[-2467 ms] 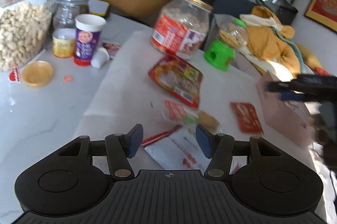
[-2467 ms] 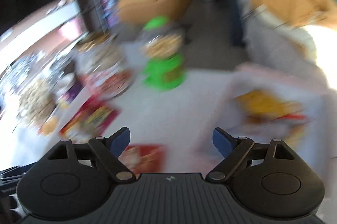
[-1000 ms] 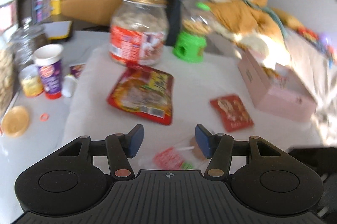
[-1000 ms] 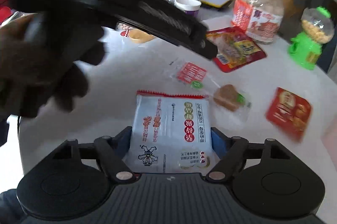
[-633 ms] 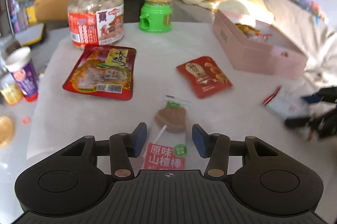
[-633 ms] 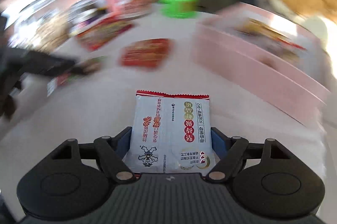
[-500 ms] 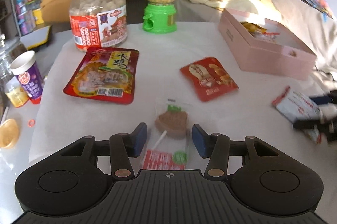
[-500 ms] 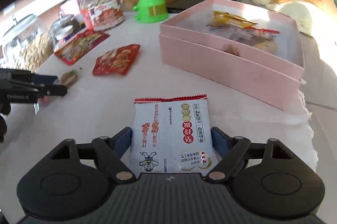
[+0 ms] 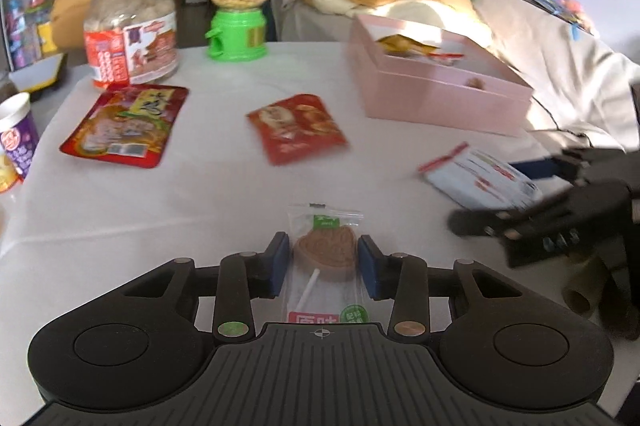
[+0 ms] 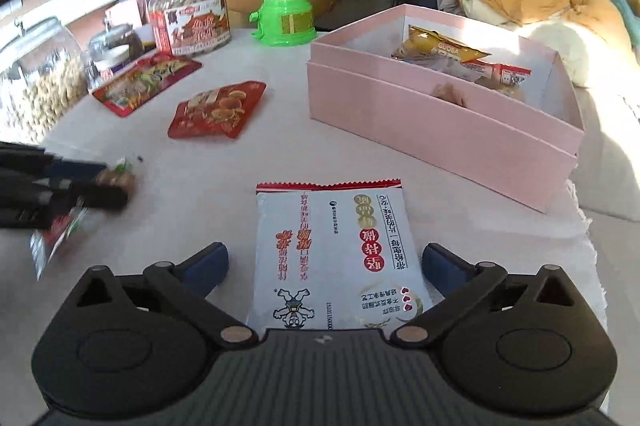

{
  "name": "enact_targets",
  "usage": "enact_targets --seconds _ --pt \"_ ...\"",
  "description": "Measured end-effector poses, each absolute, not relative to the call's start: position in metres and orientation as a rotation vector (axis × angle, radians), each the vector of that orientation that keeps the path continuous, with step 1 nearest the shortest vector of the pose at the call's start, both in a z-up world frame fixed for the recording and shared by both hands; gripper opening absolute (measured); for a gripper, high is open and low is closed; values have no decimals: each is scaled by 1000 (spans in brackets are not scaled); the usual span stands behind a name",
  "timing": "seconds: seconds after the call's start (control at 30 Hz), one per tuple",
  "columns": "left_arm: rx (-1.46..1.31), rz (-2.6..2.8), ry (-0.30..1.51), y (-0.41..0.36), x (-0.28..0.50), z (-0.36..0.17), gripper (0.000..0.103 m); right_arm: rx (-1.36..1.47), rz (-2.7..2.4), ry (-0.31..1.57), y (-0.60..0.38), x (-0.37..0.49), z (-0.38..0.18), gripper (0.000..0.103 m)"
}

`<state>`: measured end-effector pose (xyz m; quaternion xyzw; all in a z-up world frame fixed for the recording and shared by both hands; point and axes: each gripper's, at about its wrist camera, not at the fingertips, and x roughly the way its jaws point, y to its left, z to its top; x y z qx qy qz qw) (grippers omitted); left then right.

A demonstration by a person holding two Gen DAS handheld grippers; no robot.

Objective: Organize snacks
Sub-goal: 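Lift the white bag with the right tool while the left tool lifts the lollipop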

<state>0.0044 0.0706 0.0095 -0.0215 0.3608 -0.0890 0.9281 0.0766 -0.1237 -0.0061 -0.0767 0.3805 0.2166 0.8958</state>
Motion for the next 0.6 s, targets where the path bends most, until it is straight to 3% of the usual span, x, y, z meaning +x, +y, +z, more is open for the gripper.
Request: enact_targets --seconds 0.3,0.37,0.4,0.6 --pt "-7 -138 677 59 -4 2 47 -177 488 831 -124 87 -2 103" --pt "-9 -140 673 60 -5 2 47 -167 468 843 -123 91 1 92" --pt "-10 -140 672 60 -5 2 47 -175 457 840 -122 90 5 77" --pt "-12 -143 669 60 -5 1 47 -158 498 785 -129 69 38 77"
